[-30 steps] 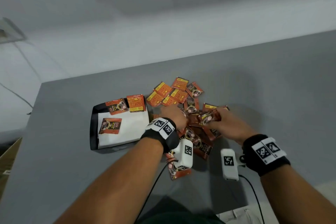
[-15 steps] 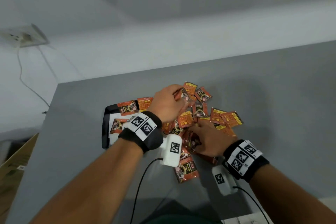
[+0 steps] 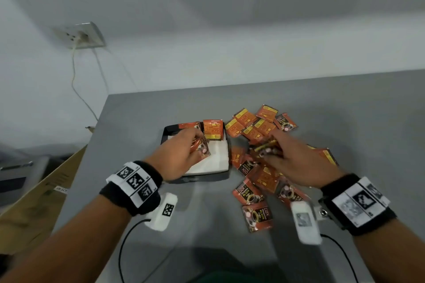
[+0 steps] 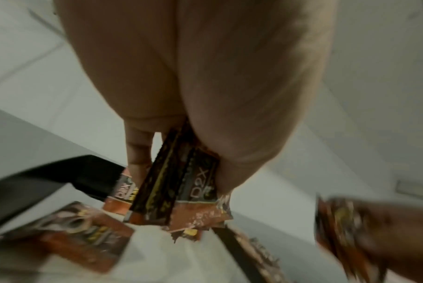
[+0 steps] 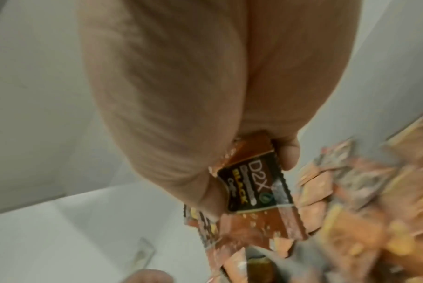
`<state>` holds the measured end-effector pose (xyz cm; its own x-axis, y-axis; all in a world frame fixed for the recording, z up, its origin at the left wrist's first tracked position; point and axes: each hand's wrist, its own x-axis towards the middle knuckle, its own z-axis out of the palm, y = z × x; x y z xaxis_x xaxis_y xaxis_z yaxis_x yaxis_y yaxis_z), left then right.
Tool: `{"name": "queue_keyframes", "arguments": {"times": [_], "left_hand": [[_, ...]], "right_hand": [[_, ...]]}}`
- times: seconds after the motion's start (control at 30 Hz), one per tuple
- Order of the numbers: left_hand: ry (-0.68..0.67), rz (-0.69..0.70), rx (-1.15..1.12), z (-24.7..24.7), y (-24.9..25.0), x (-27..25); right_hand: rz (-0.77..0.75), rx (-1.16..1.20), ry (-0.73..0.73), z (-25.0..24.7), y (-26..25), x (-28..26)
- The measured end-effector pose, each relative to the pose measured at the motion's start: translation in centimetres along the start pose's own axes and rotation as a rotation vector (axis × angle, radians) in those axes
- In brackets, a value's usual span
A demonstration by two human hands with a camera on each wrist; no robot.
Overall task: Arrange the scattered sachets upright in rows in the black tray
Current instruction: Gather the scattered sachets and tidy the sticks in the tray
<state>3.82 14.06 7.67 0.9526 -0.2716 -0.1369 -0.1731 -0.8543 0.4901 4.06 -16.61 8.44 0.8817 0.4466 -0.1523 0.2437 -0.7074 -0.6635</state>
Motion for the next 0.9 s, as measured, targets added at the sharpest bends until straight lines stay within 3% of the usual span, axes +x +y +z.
{"name": "queue_keyframes", "arguments": {"times": [0.1, 0.3, 0.53, 0.73, 0.9], "left_hand": [[-0.079, -0.015, 0.161, 0.6, -1.2, -0.7], [-0.079, 0.073, 0.381, 1.2, -3.2, -1.3], [-0.058, 0.085, 0.269, 2.1, -5.5, -2.5], [-0.017, 0.172, 0.116, 3.4, -6.2, -3.6], [-0.027, 0.173, 0.226, 3.4, -6.3, -3.9]], "right_hand": [[-0.066, 0.024, 0.006, 1.8, -4.0, 2.6], [-0.132, -0.285, -0.011, 7.4, -7.5, 6.9], [-0.134, -0.582, -0.112, 9.7, -7.2, 7.7], [-0.176, -0.608, -0.157, 10.9, -6.3, 7.1], [-0.2, -0.534, -0.137, 10.6, -5.3, 6.2]]}}
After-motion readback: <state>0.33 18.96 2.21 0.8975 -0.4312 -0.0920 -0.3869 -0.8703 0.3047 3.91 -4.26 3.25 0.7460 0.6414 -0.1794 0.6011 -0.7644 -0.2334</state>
